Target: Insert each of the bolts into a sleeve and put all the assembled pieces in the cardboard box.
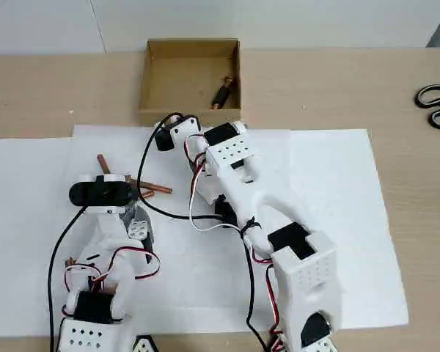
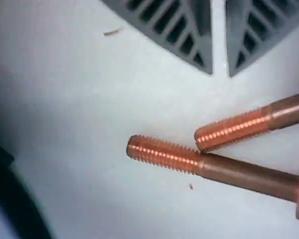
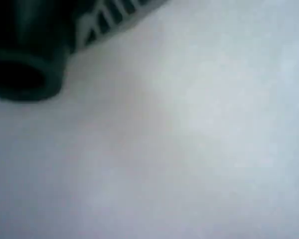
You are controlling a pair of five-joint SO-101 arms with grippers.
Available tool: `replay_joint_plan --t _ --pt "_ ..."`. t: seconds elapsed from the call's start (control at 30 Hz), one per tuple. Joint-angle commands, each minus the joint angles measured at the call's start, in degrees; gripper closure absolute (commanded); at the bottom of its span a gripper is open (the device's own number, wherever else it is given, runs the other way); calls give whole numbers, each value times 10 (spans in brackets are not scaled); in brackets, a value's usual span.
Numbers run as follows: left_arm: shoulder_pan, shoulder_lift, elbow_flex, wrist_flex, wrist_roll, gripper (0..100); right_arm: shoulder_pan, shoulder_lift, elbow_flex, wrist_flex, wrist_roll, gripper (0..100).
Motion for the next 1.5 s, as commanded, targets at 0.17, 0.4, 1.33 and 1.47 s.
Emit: replay_joint_plan --t 0.17,0.4,1.33,1.47 --pt "-2 -4 -3 -15 4 994 16 -77 -129 131 4 995" --pt "-1 -4 -3 -15 4 994 66 -162 -149 197 -80 995" --pt "-3 449 -680 211 107 994 401 -560 184 207 -170 995" --pt "-3 503 -702 199 196 994 451 -618 248 206 -167 995"
